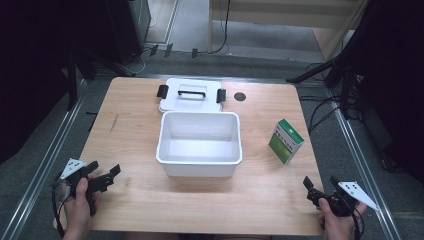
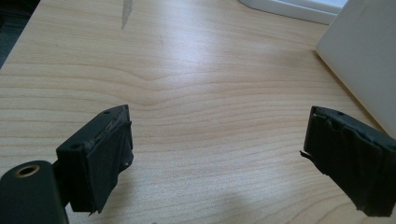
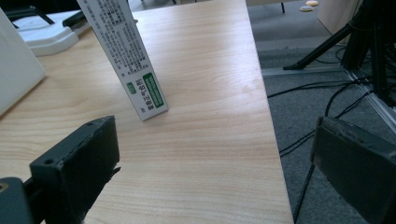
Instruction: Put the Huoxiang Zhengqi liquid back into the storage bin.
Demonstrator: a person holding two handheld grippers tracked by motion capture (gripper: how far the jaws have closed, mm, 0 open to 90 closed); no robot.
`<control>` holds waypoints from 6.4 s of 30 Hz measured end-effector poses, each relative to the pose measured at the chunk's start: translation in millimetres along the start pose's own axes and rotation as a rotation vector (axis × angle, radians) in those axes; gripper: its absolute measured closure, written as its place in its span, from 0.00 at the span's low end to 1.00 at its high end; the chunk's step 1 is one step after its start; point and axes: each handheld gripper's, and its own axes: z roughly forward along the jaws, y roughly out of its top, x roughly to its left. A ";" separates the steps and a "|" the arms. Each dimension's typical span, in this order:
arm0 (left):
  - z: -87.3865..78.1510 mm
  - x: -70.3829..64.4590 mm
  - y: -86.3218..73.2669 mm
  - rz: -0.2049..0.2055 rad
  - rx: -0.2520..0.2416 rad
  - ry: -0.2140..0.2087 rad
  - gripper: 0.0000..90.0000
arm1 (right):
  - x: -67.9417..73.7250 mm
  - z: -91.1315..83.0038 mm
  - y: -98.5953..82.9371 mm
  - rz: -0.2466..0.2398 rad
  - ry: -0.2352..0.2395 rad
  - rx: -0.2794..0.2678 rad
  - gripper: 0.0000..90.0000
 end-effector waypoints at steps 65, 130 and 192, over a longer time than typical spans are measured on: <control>1.1 0.3 0.2 -0.009 0.002 -0.015 0.10 | 32.1 51.4 145.9 -0.437 0.105 0.854 0.37; 2.3 1.9 0.8 -0.021 0.013 -0.029 0.10 | 111.2 146.6 206.9 -0.473 0.026 1.080 0.47; 2.5 1.4 0.9 -0.018 0.012 -0.026 0.10 | 129.2 98.4 239.0 -0.892 0.341 0.876 0.71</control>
